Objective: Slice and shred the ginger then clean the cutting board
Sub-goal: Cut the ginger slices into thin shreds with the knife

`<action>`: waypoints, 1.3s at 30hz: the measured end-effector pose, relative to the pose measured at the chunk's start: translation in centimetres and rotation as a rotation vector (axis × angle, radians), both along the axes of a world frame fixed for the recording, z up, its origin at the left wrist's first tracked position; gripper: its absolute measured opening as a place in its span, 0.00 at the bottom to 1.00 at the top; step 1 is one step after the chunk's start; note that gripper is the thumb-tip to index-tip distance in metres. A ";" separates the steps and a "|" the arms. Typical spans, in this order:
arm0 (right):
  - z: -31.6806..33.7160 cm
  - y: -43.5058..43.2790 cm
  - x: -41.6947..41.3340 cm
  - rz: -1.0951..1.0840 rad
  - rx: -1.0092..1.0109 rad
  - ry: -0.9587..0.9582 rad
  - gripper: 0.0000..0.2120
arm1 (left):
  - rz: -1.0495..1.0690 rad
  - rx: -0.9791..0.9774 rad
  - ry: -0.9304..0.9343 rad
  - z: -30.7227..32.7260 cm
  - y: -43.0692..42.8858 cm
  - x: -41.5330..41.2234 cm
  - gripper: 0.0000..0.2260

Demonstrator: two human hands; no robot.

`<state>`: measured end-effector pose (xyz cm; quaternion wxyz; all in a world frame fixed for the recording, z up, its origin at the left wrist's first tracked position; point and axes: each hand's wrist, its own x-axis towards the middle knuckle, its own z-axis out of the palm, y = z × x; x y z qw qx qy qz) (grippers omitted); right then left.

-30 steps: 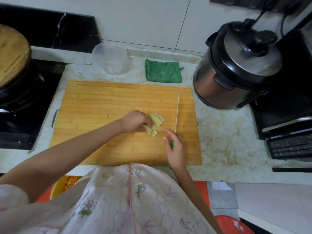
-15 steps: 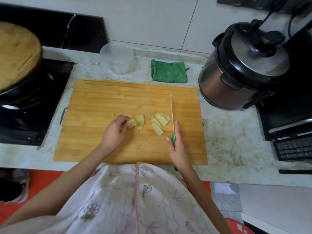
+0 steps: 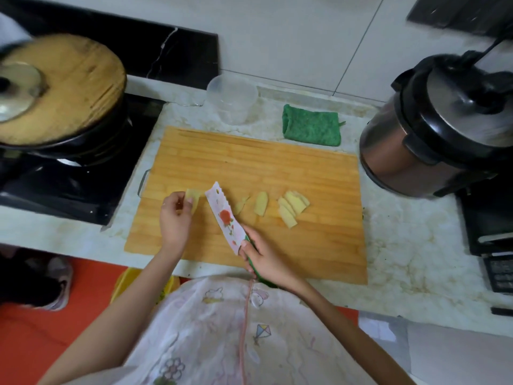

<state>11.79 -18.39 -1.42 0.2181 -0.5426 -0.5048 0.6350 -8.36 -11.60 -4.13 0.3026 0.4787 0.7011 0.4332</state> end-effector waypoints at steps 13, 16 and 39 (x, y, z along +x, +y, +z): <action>0.3 -2.1 4.4 -0.352 0.007 -0.127 0.19 | -0.111 -0.018 0.015 -0.2 0.2 0.9 0.05; 0.2 -2.4 5.2 -0.415 -0.005 -0.168 0.19 | -0.153 -0.003 0.028 0.0 0.3 1.3 0.04; 2.0 1.6 -4.3 -0.077 0.221 -0.490 0.23 | -0.161 0.042 -0.015 -0.4 -0.2 -0.2 0.03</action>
